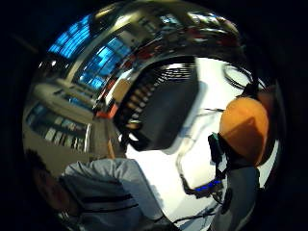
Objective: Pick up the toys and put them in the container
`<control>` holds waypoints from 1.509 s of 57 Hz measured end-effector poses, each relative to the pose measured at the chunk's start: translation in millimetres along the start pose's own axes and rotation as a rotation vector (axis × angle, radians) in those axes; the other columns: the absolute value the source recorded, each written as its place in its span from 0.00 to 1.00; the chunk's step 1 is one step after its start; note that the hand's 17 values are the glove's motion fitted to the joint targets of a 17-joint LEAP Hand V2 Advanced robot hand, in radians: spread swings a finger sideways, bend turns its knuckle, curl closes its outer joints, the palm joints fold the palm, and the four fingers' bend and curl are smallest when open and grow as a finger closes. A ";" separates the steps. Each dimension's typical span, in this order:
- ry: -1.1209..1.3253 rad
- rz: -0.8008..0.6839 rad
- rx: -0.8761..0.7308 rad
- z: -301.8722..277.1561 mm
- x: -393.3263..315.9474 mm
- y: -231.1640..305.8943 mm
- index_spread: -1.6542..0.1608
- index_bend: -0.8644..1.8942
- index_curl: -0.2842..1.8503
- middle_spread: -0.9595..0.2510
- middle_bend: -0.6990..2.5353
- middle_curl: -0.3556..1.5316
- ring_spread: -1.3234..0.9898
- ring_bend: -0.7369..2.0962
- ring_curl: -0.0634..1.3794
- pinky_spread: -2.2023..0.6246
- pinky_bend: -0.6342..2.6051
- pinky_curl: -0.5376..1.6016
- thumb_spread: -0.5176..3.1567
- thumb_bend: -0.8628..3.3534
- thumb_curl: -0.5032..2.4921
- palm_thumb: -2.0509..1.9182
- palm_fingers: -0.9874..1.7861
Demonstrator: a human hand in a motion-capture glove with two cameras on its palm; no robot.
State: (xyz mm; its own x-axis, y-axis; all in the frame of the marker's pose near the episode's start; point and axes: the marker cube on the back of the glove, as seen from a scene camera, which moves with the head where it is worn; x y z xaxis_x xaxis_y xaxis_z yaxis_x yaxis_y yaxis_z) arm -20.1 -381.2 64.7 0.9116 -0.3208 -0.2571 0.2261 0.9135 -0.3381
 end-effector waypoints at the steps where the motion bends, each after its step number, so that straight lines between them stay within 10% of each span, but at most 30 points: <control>1: -0.029 0.020 -0.010 1.5 -12.2 -8.9 0.82 0.74 0.44 0.71 0.35 0.40 0.48 0.32 0.11 0.76 0.30 0.41 0.54 0.24 0.30 0.69 0.40; 25: 0.051 -0.062 -0.128 45.7 -94.6 -66.5 0.82 0.75 0.43 0.70 0.34 0.42 0.48 0.32 0.13 0.75 0.30 0.42 0.53 0.23 0.30 0.68 0.40; 31: 0.051 -0.167 -0.188 42.6 -82.6 -58.2 0.82 0.58 0.39 0.76 0.31 0.41 0.50 0.34 0.16 0.76 0.34 0.44 0.50 0.20 0.28 0.63 0.27; 49: -0.081 0.035 -0.159 24.6 -42.5 -21.2 0.80 0.37 0.31 0.81 0.28 0.39 0.53 0.32 0.17 0.77 0.32 0.42 0.46 0.20 0.27 0.58 0.32; 86: 0.103 0.775 -0.428 112.1 182.8 94.5 0.75 0.37 0.29 0.79 0.26 0.40 0.53 0.32 0.20 0.78 0.34 0.43 0.45 0.20 0.27 0.56 0.32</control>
State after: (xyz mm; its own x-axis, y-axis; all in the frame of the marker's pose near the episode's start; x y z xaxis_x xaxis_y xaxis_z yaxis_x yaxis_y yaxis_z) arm 206.4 -325.4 87.2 0.7150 0.3083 -0.6274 -0.6074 0.7182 -0.3394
